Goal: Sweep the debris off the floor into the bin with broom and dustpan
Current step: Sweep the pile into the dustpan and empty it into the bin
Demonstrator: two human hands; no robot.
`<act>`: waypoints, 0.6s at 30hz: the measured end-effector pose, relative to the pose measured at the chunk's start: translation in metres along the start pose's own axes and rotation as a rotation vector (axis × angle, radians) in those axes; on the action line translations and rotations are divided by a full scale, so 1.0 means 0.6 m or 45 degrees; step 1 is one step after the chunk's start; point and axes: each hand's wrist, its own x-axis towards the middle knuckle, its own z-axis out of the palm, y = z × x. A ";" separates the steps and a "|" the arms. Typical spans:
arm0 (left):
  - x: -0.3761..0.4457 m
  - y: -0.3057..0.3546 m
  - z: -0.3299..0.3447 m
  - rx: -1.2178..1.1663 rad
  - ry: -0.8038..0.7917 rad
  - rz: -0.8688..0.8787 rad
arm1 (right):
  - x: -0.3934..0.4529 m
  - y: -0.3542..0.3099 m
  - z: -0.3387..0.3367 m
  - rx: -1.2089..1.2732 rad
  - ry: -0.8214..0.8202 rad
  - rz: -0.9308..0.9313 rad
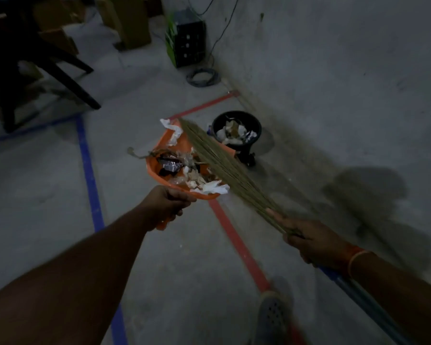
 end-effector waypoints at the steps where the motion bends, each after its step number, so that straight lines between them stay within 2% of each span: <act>1: 0.042 0.025 0.009 0.032 0.029 0.017 | 0.030 0.021 -0.031 -0.021 -0.003 -0.006; 9: 0.291 0.170 0.087 0.115 0.200 -0.017 | 0.210 0.133 -0.242 -0.062 -0.010 -0.050; 18: 0.459 0.231 0.138 0.261 0.407 -0.082 | 0.315 0.221 -0.322 -0.016 0.012 0.016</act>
